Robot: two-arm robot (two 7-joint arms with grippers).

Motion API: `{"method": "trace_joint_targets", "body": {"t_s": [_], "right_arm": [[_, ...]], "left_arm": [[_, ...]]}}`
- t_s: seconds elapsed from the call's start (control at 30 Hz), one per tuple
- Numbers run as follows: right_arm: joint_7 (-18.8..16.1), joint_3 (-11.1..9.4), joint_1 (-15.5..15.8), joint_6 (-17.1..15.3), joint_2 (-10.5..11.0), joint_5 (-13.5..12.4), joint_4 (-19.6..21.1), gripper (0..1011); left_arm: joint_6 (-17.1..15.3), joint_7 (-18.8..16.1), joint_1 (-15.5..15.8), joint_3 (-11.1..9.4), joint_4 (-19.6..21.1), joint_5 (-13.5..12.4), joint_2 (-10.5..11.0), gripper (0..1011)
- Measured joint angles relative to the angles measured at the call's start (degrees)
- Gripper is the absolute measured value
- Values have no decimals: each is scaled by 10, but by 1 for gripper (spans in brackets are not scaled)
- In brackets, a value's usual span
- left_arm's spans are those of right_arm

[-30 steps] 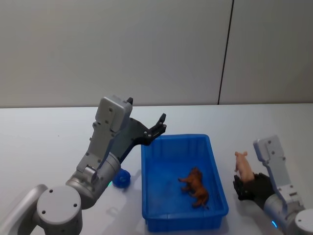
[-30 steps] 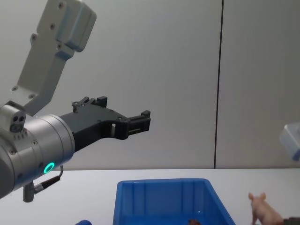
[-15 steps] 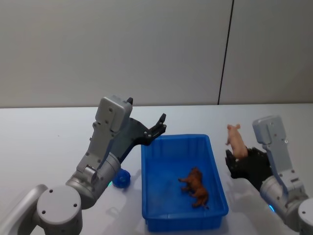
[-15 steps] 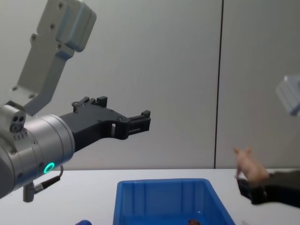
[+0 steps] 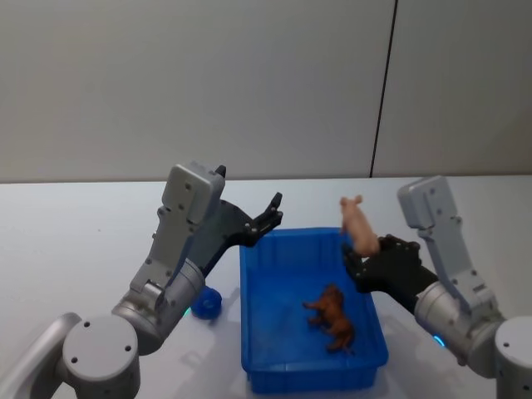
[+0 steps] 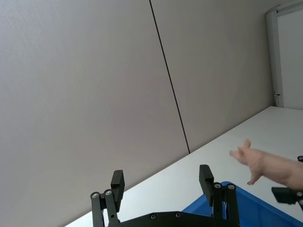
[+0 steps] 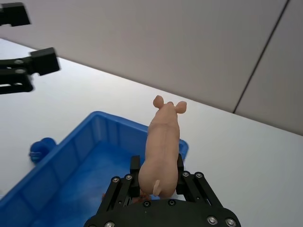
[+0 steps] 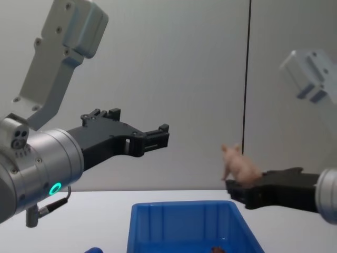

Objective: Pick up the two dolls from the table and place them into the box.

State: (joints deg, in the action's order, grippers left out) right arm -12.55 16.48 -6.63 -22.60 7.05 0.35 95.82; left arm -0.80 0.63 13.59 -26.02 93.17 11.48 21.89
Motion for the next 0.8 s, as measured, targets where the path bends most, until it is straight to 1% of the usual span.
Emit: {"method": "trace_joint_targets", "body": {"t_s": [0.17, 0.2, 0.27, 0.3, 0.33, 0.4, 0.43, 0.47, 0.5, 0.53, 0.6, 0.67, 0.73, 0.8], "right_arm": [[-31, 7, -12, -29, -8, -1, -4, 379], [-31, 7, -12, -29, -8, -1, -4, 379], [-43, 10, -17, -44, -11, -2, -8, 382], [-51, 11, -20, -55, -14, -2, -11, 420], [-54, 12, -23, -59, -15, -2, -13, 420], [-63, 15, -28, -74, -19, -2, -19, 535], [-67, 16, -31, -80, -20, -2, -22, 535], [-70, 16, -32, -84, -21, -2, -23, 567], [-72, 17, -34, -87, -23, -2, -26, 638], [-78, 19, -37, -95, -25, -2, -30, 654], [-85, 21, -42, -105, -28, -1, -35, 738], [-90, 22, -46, -113, -30, -1, -40, 767], [-93, 23, -47, -117, -32, 0, -42, 846], [-97, 24, -50, -122, -33, 0, -45, 885]], "left_arm": [[0, 0, 0, 0, 0, 0, 0, 1001], [0, 0, 0, 0, 0, 0, 0, 1001], [0, 0, 0, 0, 0, 0, 0, 1001], [0, 0, 0, 0, 0, 0, 0, 1001], [0, 0, 0, 0, 0, 0, 0, 1001], [0, 0, 0, 0, 0, 0, 0, 1001], [0, 0, 0, 0, 0, 0, 0, 1001], [0, 0, 0, 0, 0, 0, 0, 1001], [0, 0, 0, 0, 0, 0, 0, 1001], [0, 0, 0, 0, 0, 0, 0, 1001], [0, 0, 0, 0, 0, 0, 0, 1001], [0, 0, 0, 0, 0, 0, 0, 1001], [0, 0, 0, 0, 0, 0, 0, 1001], [0, 0, 0, 0, 0, 0, 0, 1001]]}}
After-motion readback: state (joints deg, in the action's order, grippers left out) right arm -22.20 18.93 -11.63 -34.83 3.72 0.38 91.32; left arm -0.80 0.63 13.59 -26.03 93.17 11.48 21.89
